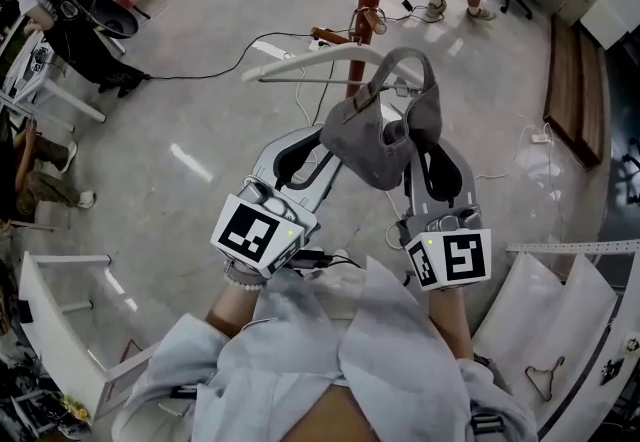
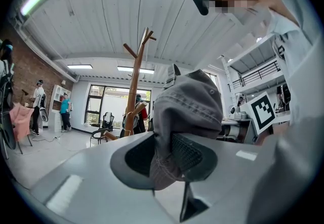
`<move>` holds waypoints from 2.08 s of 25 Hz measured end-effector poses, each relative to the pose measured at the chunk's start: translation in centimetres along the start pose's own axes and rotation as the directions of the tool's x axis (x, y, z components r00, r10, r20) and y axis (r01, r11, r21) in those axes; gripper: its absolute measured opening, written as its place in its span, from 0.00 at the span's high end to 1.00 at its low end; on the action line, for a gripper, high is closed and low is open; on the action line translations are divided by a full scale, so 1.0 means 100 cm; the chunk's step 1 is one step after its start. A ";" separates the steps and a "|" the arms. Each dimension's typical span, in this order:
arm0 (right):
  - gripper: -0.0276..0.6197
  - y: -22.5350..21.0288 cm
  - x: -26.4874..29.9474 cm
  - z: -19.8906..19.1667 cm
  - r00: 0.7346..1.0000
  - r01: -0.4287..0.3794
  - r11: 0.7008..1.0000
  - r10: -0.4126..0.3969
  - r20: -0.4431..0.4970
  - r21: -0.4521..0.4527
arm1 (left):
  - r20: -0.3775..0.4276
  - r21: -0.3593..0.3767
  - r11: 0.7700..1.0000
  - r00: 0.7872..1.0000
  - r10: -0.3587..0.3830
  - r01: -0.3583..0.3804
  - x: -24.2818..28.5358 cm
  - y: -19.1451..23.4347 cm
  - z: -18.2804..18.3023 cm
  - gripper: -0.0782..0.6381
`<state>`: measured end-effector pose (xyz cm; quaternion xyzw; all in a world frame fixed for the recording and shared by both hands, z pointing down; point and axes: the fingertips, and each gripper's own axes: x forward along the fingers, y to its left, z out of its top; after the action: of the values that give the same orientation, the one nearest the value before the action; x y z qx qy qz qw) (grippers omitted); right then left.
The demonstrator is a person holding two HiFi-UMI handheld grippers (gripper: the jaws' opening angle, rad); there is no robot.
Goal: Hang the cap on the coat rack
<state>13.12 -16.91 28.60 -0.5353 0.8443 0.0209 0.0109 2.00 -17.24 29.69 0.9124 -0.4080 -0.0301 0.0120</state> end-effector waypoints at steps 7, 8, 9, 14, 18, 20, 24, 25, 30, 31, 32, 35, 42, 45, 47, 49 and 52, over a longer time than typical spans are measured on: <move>0.85 -0.003 0.015 -0.003 1.000 0.008 1.000 -0.008 -0.015 -0.005 | -0.001 -0.006 1.000 1.000 -0.009 0.009 0.010 0.012 -0.003 0.75; 0.85 -0.003 0.018 -0.004 1.000 0.007 1.000 -0.008 -0.017 -0.006 | 0.002 -0.005 1.000 1.000 -0.011 0.011 0.011 0.014 -0.004 0.75; 0.85 -0.004 0.021 -0.004 1.000 0.007 1.000 -0.007 -0.020 -0.007 | 0.003 -0.005 1.000 1.000 -0.011 0.011 0.013 0.017 -0.004 0.75; 0.85 -0.008 0.032 -0.009 0.999 0.007 1.000 -0.007 -0.032 -0.005 | -0.015 -0.014 1.000 1.000 0.003 -0.003 0.021 0.027 -0.008 0.75; 0.85 -0.012 0.041 -0.015 0.999 0.010 1.000 -0.009 -0.048 0.010 | -0.021 -0.002 1.000 1.000 -0.001 0.001 0.029 0.034 -0.013 0.75; 0.85 -0.016 0.046 -0.018 0.999 0.012 1.000 -0.011 -0.050 0.021 | -0.027 0.003 1.000 1.000 0.003 -0.003 0.033 0.038 -0.015 0.75; 0.85 -0.023 0.056 -0.021 0.999 0.018 0.999 -0.015 -0.052 0.044 | -0.023 0.008 1.000 1.000 0.003 -0.003 0.043 0.044 -0.018 0.75; 0.85 -0.024 0.058 -0.022 0.998 0.019 0.999 -0.016 -0.055 0.047 | -0.026 0.006 1.000 1.000 0.005 -0.005 0.044 0.046 -0.019 0.75; 0.85 -0.027 0.072 -0.030 0.996 0.014 0.999 -0.010 -0.084 0.049 | -0.040 -0.005 1.000 0.999 0.018 -0.018 0.052 0.058 -0.026 0.75; 0.85 -0.027 0.075 -0.033 0.996 0.010 0.999 -0.006 -0.093 0.044 | -0.043 -0.012 1.000 0.999 0.022 -0.023 0.053 0.060 -0.028 0.75; 0.85 -0.028 0.077 -0.035 0.995 0.006 0.999 -0.002 -0.102 0.038 | -0.047 -0.018 0.999 0.999 0.026 -0.027 0.055 0.062 -0.031 0.75; 0.85 -0.029 0.083 -0.043 0.993 -0.007 1.000 0.011 -0.120 0.030 | -0.060 -0.038 0.999 0.998 0.033 -0.035 0.058 0.068 -0.039 0.75; 0.85 -0.035 0.100 -0.059 0.985 -0.009 0.999 0.014 -0.171 0.034 | -0.093 -0.054 0.998 0.995 0.039 -0.045 0.071 0.080 -0.053 0.75; 0.85 -0.038 0.106 -0.066 0.981 -0.003 1.000 0.009 -0.192 0.031 | -0.109 -0.055 0.997 0.993 0.041 -0.048 0.076 0.084 -0.059 0.75; 0.85 -0.040 0.109 -0.071 0.979 -0.001 1.000 0.007 -0.204 0.030 | -0.118 -0.063 0.997 0.992 0.041 -0.049 0.079 0.087 -0.064 0.75; 0.85 -0.042 0.112 -0.075 0.977 0.004 1.000 0.002 -0.215 0.029 | -0.128 -0.074 0.996 0.991 0.039 -0.049 0.082 0.089 -0.069 0.75; 0.85 -0.043 0.115 -0.083 0.973 0.009 1.000 -0.002 -0.231 0.029 | -0.144 -0.077 0.996 0.989 0.041 -0.053 0.084 0.092 -0.076 0.75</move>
<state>12.16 -29.56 36.29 -0.5363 0.8386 -0.0542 -0.0793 1.23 -29.71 37.32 0.9012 -0.4259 0.0187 0.0783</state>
